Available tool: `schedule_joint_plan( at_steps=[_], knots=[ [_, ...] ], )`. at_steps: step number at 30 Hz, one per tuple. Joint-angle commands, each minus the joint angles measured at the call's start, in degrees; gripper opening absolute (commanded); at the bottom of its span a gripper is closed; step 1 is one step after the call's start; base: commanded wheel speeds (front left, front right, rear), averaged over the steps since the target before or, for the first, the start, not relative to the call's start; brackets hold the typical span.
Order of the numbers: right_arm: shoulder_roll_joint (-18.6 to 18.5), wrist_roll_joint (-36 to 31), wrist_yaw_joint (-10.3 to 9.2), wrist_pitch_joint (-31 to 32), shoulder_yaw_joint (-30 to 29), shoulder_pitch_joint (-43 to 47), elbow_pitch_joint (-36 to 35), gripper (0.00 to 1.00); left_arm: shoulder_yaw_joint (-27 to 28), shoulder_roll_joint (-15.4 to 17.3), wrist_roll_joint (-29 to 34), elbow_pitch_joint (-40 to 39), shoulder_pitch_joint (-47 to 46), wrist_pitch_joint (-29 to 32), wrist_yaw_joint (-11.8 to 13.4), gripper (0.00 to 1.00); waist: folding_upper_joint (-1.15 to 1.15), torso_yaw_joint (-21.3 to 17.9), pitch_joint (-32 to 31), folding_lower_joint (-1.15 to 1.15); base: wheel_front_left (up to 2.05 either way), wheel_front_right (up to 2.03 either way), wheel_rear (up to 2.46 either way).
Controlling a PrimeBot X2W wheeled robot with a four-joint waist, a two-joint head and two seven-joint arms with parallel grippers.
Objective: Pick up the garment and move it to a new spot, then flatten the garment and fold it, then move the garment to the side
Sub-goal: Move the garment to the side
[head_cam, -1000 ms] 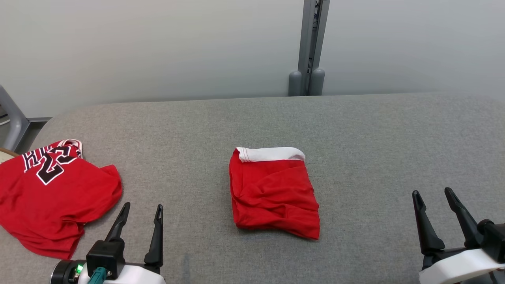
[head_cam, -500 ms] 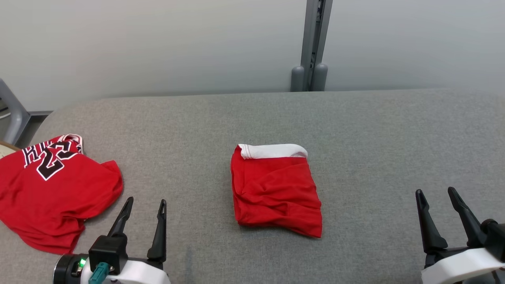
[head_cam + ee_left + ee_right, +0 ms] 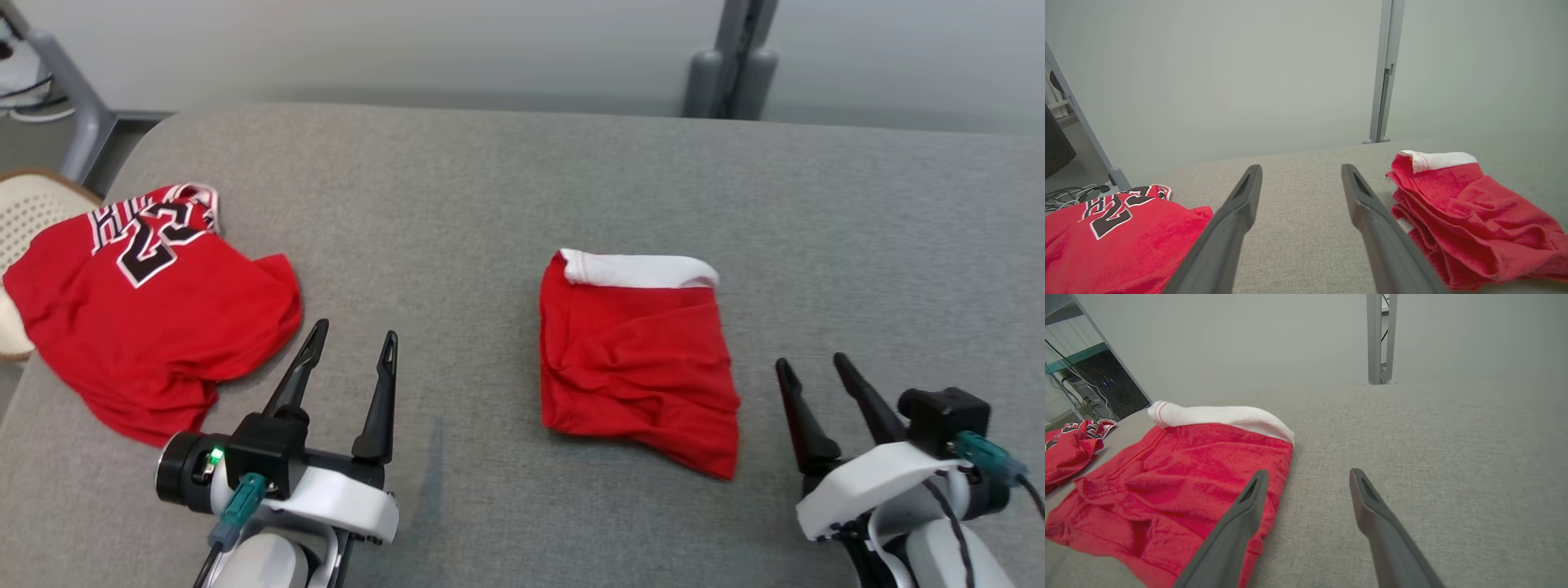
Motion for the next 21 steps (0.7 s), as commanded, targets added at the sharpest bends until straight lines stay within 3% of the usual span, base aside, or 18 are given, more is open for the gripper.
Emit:
schedule_joint_plan(
  at_steps=[1,12,13,14,21],
  knots=[
    [-0.1,0.9,0.01,-0.2,1.1,-1.3,1.9,1.00,0.1,0.0,0.4,0.4,-1.4,-0.5,-0.3,1.00,0.00,2.2,2.1,0.00,0.00,0.00,0.00],
    [0.1,6.8,0.01,2.5,9.9,-6.8,14.2,1.00,-0.2,-1.2,0.8,2.3,-3.7,-1.3,-0.9,1.00,0.00,3.5,4.2,0.00,0.00,0.00,0.00],
    [-0.1,7.4,0.01,2.9,10.6,-7.1,15.0,0.55,-0.1,-1.2,0.8,2.4,-3.7,-1.3,-0.9,1.00,0.00,3.4,4.3,0.00,0.00,0.00,0.00],
    [-0.2,7.9,0.01,2.8,11.1,-7.5,15.4,0.00,0.0,-1.2,0.9,2.4,-3.8,-1.3,-0.9,1.00,0.00,3.3,4.5,0.00,0.00,0.00,0.00],
    [-2.4,9.4,-0.01,-0.1,15.1,-10.2,16.3,0.00,0.5,-0.6,1.5,1.9,-3.9,-1.4,-0.8,1.00,0.00,-0.2,4.4,0.00,0.00,0.00,0.00]
  ],
)
